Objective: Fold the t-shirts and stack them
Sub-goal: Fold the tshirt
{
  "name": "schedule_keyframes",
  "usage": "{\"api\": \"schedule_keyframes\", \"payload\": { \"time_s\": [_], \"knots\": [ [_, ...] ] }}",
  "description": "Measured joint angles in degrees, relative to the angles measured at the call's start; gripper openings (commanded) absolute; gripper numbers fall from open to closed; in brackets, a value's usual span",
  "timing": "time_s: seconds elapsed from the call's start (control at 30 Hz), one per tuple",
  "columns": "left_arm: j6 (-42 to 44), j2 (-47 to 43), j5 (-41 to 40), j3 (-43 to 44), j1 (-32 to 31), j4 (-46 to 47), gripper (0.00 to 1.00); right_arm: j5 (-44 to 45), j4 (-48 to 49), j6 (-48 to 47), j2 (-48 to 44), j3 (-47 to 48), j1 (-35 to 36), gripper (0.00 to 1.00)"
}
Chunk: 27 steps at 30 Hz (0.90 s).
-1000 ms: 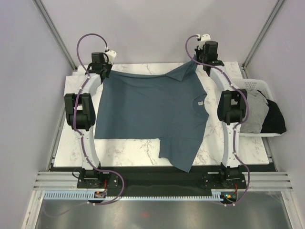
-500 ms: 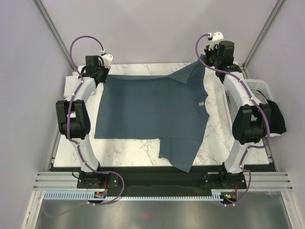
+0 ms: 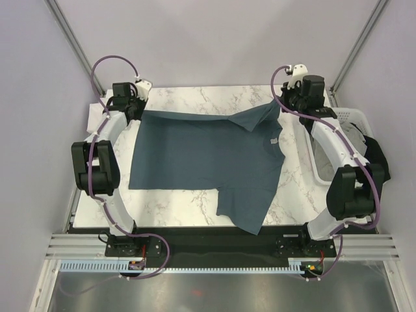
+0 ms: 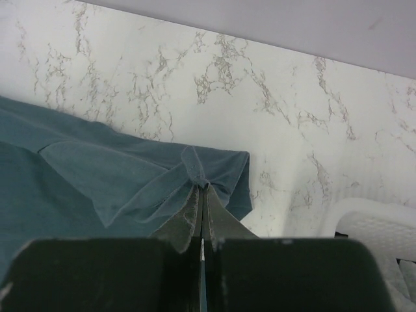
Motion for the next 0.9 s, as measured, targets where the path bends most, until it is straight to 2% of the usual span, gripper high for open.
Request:
{"api": "schedule_keyframes", "payload": {
  "time_s": [0.37, 0.67, 0.9],
  "knots": [
    [0.0, -2.9, 0.8, -5.3, 0.0, -0.7, 0.02, -2.0, -1.2, 1.2, -11.0, -6.6, 0.0, 0.00],
    [0.0, -4.5, 1.0, -8.3, 0.0, -0.9, 0.02, -2.9, -1.9, 2.4, -12.2, -15.5, 0.7, 0.00],
    [0.0, -4.5, 0.9, -13.1, 0.0, -0.9, 0.02, -3.1, -1.9, 2.7, -14.3, -18.8, 0.8, 0.00]
  ]
}}
